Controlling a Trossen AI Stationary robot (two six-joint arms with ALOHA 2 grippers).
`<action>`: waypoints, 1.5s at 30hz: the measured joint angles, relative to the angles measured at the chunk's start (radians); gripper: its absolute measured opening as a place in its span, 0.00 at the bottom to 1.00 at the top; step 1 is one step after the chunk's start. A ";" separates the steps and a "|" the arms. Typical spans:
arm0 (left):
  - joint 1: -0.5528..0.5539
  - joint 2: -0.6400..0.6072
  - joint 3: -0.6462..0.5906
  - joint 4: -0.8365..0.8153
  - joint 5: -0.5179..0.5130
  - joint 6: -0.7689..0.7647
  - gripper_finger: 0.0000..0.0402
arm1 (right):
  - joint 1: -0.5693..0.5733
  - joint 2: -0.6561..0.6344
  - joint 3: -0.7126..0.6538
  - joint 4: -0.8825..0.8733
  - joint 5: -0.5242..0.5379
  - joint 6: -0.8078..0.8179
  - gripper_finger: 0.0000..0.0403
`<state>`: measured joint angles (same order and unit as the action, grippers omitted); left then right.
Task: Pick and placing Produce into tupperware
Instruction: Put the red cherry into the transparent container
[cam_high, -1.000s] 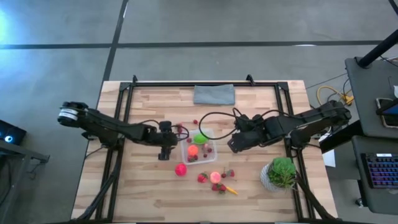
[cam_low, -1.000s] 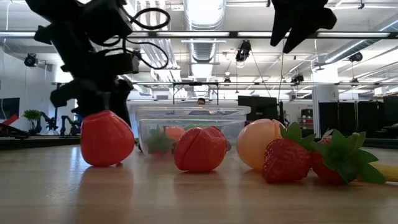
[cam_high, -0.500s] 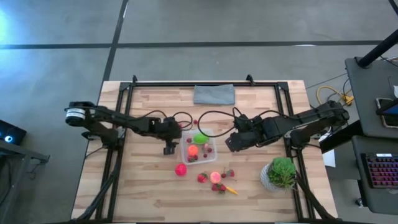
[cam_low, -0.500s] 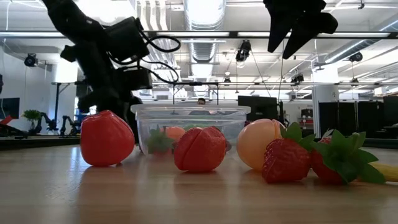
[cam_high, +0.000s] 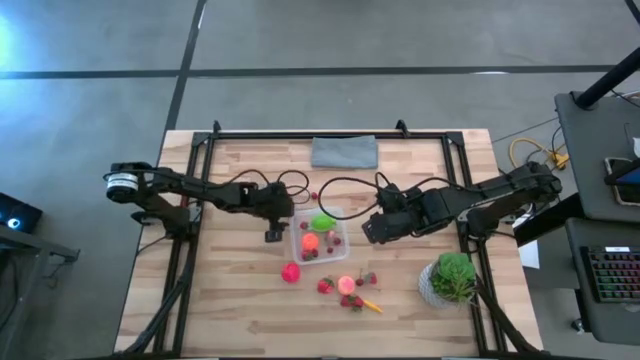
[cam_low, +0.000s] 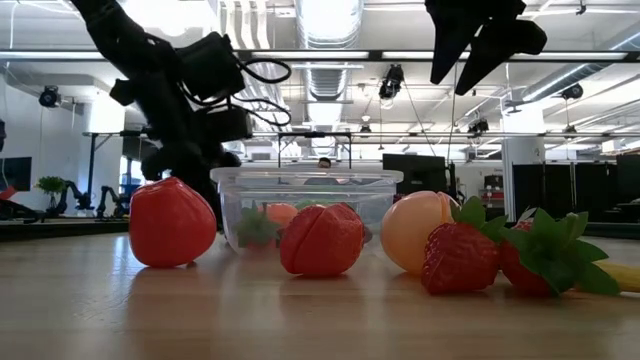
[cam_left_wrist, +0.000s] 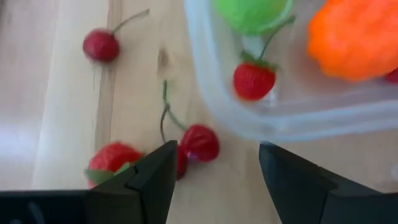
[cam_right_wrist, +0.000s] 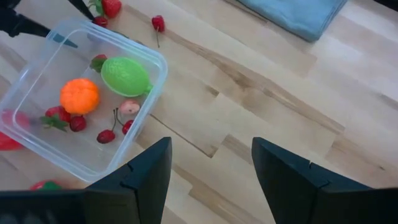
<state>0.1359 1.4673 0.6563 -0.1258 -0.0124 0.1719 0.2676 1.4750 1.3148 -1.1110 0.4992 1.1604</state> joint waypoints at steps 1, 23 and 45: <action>0.005 0.000 0.000 0.017 0.012 0.013 0.53 | 0.000 0.000 0.000 0.000 0.000 0.000 0.53; 0.076 0.116 0.026 0.065 0.109 0.133 0.53 | 0.000 0.000 -0.007 0.000 0.000 0.046 0.53; 0.079 0.119 0.026 0.064 0.111 0.128 0.47 | 0.000 0.000 -0.016 -0.008 0.000 0.035 0.53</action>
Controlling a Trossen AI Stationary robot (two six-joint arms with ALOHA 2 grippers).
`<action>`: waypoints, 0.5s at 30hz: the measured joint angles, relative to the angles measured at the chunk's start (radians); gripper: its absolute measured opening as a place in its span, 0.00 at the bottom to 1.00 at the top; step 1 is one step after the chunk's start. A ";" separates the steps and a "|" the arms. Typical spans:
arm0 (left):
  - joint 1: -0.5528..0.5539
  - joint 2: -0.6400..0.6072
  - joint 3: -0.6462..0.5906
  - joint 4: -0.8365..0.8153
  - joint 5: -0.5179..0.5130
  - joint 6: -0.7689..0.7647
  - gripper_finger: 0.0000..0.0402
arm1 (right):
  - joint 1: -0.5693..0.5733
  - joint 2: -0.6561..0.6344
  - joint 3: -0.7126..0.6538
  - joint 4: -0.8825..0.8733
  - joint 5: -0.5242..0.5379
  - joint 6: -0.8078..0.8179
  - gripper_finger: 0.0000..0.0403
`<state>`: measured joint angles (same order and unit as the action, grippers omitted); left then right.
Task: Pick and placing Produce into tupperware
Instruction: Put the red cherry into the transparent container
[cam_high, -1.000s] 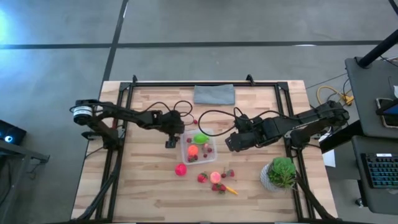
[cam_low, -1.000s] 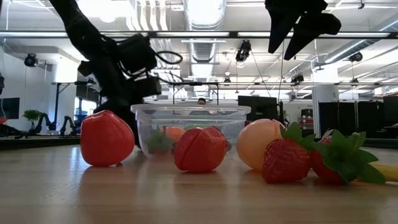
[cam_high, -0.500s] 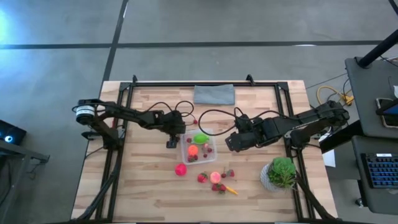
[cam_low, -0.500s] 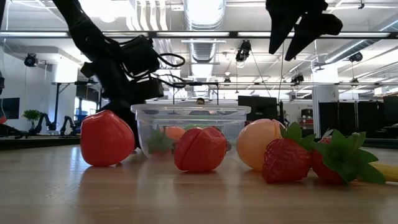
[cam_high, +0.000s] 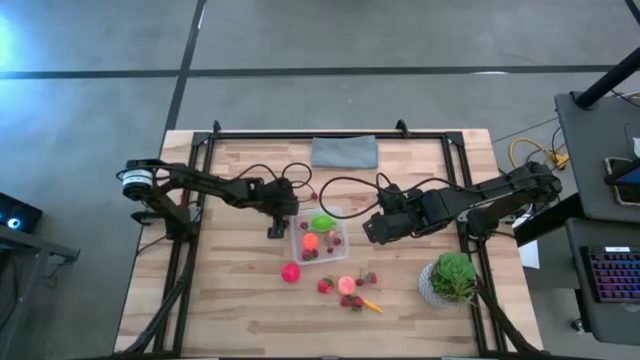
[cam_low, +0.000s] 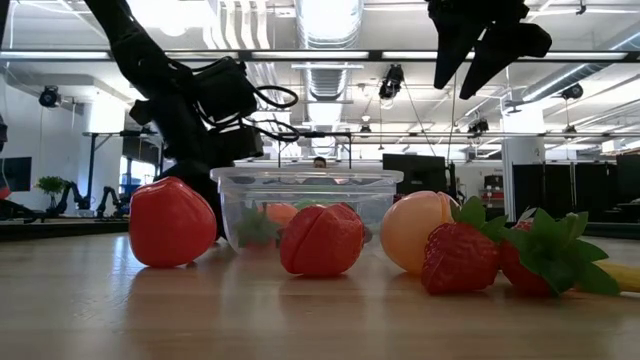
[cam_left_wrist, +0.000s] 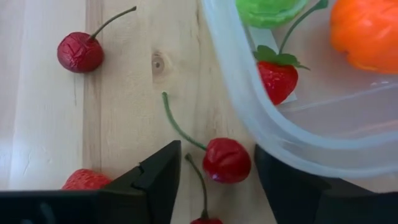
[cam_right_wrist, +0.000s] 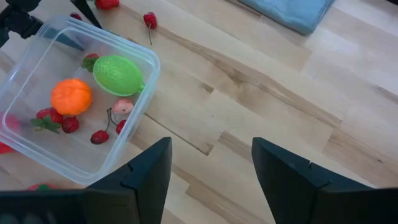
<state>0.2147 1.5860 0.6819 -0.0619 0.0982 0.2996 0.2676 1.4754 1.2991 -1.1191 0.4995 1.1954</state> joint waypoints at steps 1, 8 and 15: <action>0.000 0.000 0.000 0.000 0.001 0.000 0.44 | 0.000 0.000 0.000 0.000 0.000 0.000 0.53; 0.000 0.000 0.000 0.001 0.002 0.000 0.31 | 0.000 0.000 0.000 0.000 0.000 -0.002 0.53; 0.001 -0.010 0.000 -0.002 -0.081 0.004 0.30 | 0.000 0.000 0.000 0.000 0.000 0.001 0.53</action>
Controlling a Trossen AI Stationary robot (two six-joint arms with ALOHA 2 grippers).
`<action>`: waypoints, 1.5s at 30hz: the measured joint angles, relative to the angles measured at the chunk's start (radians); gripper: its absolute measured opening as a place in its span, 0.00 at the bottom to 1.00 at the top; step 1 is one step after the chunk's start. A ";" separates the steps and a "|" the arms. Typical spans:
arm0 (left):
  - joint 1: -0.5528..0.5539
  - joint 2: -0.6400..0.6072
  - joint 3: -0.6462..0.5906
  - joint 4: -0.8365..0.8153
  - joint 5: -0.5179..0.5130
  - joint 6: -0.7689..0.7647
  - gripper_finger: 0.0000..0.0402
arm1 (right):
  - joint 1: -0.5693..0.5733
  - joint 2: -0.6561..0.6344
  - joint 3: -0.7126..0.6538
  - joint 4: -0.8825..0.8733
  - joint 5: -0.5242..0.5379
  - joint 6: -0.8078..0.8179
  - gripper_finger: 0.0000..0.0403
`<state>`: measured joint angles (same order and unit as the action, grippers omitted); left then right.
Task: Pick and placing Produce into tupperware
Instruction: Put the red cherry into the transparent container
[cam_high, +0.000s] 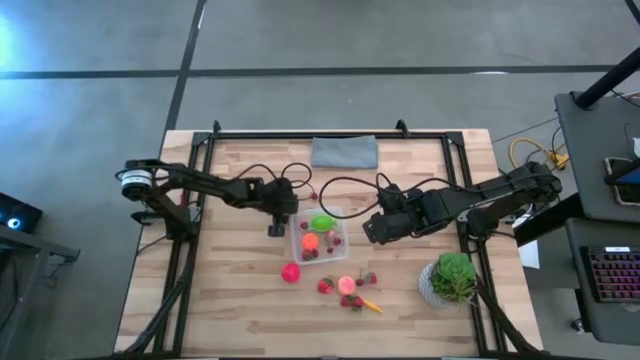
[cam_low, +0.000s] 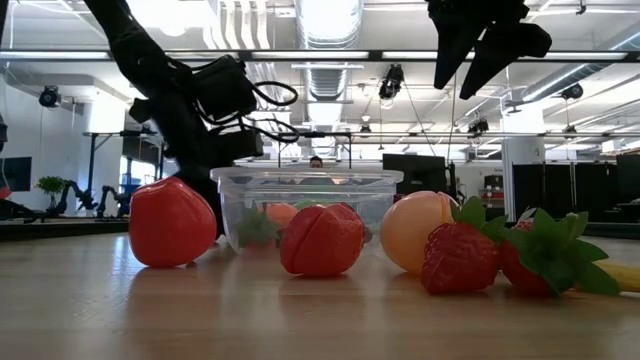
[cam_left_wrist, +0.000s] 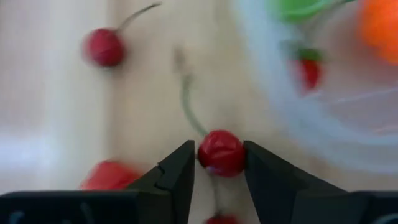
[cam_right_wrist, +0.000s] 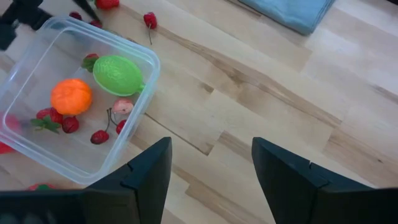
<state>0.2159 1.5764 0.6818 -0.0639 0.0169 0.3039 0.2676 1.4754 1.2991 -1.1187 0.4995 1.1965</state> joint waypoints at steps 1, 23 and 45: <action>0.003 -0.002 0.000 -0.001 -0.035 0.001 0.30 | 0.000 0.000 0.000 0.000 0.000 0.000 0.53; 0.049 -0.139 0.053 -0.026 -0.040 0.007 0.30 | 0.000 0.000 -0.002 0.000 0.002 -0.038 0.53; 0.191 0.380 0.703 -0.696 0.106 -0.213 0.30 | 0.000 0.000 -0.011 0.000 -0.001 -0.019 0.53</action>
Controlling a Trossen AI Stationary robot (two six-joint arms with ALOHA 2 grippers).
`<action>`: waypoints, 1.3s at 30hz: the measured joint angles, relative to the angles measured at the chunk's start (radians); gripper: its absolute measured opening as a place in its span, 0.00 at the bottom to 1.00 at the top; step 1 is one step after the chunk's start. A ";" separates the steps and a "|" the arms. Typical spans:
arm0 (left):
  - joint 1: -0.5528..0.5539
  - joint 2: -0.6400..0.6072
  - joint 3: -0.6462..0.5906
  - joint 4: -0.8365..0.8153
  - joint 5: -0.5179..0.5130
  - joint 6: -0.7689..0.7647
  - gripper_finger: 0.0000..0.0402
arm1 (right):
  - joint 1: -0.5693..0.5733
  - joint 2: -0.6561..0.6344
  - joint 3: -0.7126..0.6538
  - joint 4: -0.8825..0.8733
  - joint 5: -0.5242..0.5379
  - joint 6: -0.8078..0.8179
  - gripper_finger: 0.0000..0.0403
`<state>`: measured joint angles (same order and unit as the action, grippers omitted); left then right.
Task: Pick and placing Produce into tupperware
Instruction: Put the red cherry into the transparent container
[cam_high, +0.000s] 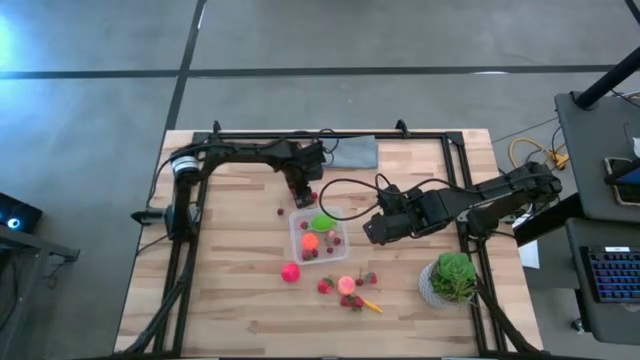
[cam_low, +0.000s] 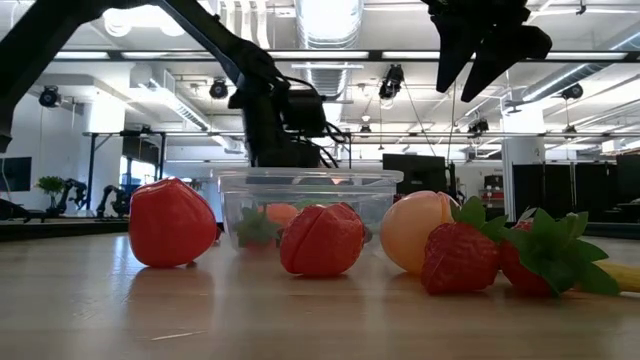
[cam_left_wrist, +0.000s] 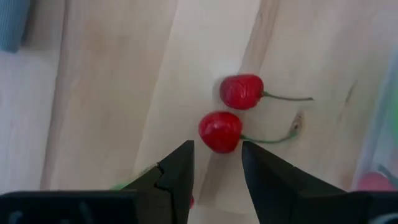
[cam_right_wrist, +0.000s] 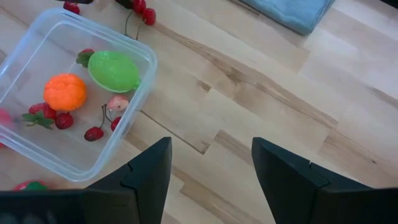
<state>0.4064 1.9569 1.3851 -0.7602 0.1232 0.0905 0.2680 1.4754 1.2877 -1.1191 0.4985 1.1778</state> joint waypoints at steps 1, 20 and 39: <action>-0.002 0.004 0.008 0.000 0.000 0.002 0.30 | 0.000 0.000 0.000 0.000 0.000 0.000 0.53; -0.007 -0.014 0.003 0.026 0.003 -0.138 0.30 | 0.000 0.000 -0.006 0.001 0.000 0.000 0.53; -0.008 -0.014 -0.058 0.101 0.000 -0.166 0.30 | 0.000 0.000 -0.013 0.004 0.000 0.000 0.53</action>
<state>0.3985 1.9433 1.3275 -0.6594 0.1236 -0.0752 0.2680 1.4754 1.2751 -1.1149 0.4988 1.1778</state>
